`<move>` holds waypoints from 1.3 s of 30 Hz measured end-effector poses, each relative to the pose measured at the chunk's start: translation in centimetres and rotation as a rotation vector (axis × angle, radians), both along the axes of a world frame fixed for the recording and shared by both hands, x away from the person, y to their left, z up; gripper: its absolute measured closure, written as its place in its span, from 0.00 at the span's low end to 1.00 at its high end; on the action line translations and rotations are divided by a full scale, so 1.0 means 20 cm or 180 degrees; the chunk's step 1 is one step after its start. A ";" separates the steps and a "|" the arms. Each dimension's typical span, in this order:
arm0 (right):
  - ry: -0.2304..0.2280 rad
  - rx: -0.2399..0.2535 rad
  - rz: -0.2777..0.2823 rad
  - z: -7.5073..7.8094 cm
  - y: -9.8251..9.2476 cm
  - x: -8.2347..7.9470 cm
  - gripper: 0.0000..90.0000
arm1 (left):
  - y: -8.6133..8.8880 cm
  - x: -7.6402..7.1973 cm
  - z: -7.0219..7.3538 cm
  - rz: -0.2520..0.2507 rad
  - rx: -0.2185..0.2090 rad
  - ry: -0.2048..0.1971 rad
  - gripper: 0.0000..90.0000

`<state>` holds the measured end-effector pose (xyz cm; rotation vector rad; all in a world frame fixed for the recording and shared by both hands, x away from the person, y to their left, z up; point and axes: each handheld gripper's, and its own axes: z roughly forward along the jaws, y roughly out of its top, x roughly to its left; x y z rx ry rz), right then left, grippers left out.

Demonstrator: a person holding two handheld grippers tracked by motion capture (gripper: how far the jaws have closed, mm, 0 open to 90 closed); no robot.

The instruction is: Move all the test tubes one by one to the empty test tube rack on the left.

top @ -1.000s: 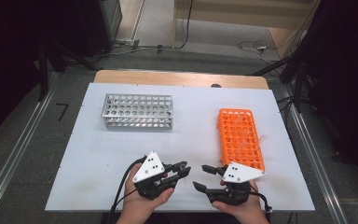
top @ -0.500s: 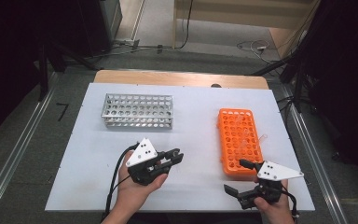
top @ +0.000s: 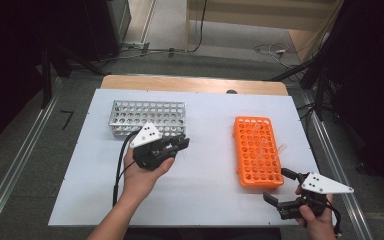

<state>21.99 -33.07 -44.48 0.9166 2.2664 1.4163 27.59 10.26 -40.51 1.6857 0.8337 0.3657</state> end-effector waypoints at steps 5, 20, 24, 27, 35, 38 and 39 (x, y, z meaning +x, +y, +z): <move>0.0025 0.0032 -0.0048 -0.01 -0.03 0.03 0.00 | 0.04 0.09 0.03 0.0096 0.0046 -0.0001 0.84; 0.0132 0.0038 -0.0215 -0.04 -0.07 0.05 0.00 | 0.09 0.36 0.07 0.0387 0.0006 0.0005 0.84; 0.0093 0.0023 -0.0180 -0.04 -0.06 0.05 0.00 | 0.08 0.43 0.09 0.0441 -0.0013 -0.0005 0.84; 0.0096 0.0043 -0.0183 -0.04 -0.07 0.05 0.00 | 0.08 0.49 0.10 0.0505 -0.0015 -0.0009 0.84; 0.0120 0.0044 -0.0184 -0.05 -0.07 0.05 0.00 | 0.09 0.65 0.12 0.0678 -0.0088 0.0012 0.84; 0.0117 0.0048 -0.0177 -0.05 -0.07 0.05 0.00 | 0.09 0.70 0.11 0.0744 -0.0054 0.0006 0.84; 0.0117 0.0050 -0.0180 -0.05 -0.07 0.05 0.00 | 0.08 0.72 0.11 0.0771 -0.0049 0.0003 0.84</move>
